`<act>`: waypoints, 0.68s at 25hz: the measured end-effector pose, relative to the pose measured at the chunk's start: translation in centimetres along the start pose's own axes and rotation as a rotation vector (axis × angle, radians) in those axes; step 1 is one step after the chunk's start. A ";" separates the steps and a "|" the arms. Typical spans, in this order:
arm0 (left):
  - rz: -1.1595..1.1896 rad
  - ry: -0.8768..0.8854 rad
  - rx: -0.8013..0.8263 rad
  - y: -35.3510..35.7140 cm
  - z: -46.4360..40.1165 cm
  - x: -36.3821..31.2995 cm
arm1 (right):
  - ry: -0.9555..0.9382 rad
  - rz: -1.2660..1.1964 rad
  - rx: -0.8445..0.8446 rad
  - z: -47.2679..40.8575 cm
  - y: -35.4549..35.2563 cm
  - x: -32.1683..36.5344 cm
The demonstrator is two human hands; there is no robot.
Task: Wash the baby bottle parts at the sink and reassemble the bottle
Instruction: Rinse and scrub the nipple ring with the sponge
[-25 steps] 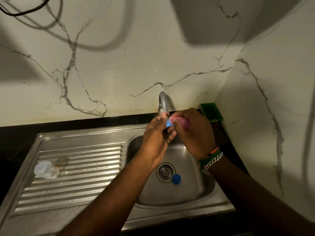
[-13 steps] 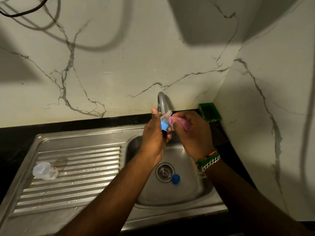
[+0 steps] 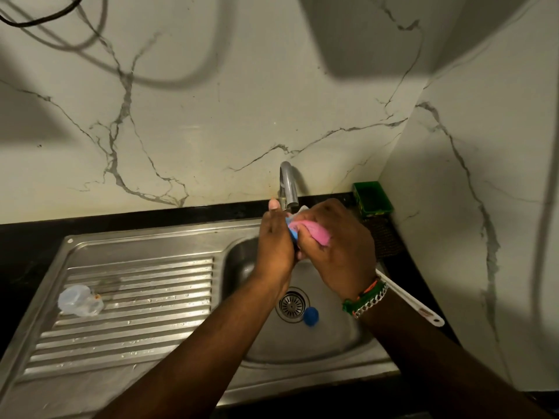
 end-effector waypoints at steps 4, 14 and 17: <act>-0.261 0.230 -0.105 -0.1 0.6 -0.6 | 0.009 0.089 0.088 -0.9 -0.2 0.7; -0.428 0.243 0.215 -1.2 1.9 -3.4 | 0.415 -0.717 0.273 -3.1 -1.6 -2.6; 0.006 0.066 0.284 -1.1 1.4 -2.0 | 0.618 -0.908 0.171 -2.1 -0.8 -2.1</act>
Point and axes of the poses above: each hand's wrist, its own z-axis away from the middle knuckle, its own y-axis out of the palm, x = y × z, the point moved 3 cm from there along -z, towards the middle knuckle, and after that the axes turned 10 degrees about -y, right-handed, at the moved point
